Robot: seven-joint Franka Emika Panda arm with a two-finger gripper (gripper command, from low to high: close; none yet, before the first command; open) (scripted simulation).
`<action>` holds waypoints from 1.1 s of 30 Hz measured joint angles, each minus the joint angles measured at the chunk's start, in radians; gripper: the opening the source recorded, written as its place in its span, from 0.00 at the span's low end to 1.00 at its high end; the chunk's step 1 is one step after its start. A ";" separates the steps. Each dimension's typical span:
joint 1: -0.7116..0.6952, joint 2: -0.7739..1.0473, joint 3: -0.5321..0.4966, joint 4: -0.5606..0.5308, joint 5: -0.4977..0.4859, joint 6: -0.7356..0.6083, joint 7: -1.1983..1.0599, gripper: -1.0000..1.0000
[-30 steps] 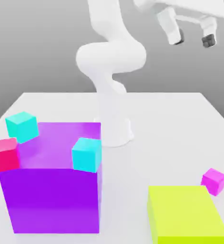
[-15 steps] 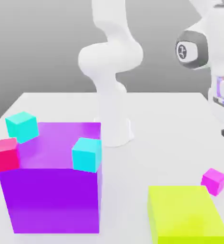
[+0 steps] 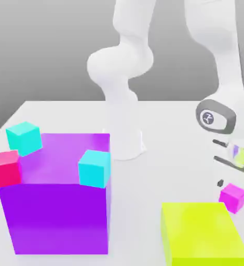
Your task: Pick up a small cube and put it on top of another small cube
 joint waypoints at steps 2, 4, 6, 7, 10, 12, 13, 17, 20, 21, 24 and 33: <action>0.000 0.000 0.000 0.000 0.000 -0.001 0.000 0.00; 0.000 0.000 0.000 0.000 0.000 -0.003 0.000 0.00; 0.000 -0.002 0.000 0.000 -0.001 -0.004 0.000 0.00; 0.000 -0.027 0.000 -0.005 -0.001 -0.024 0.000 0.00; -0.001 -0.127 0.003 -0.023 0.005 -0.105 -0.005 0.00; -0.003 -0.185 0.013 -0.033 0.026 -0.154 -0.013 0.00; -0.013 -0.204 0.009 -0.026 0.045 -0.180 -0.023 0.00; -0.151 -0.286 -0.081 0.054 0.073 -0.329 -0.059 0.00; -0.285 -0.347 -0.146 0.125 0.061 -0.450 -0.070 0.00; -0.328 -0.366 -0.167 0.149 0.054 -0.491 -0.072 0.00; -0.462 -0.420 -0.230 0.219 0.031 -0.611 -0.076 0.00; -0.725 -0.521 -0.445 0.377 -0.047 -0.880 -0.086 0.00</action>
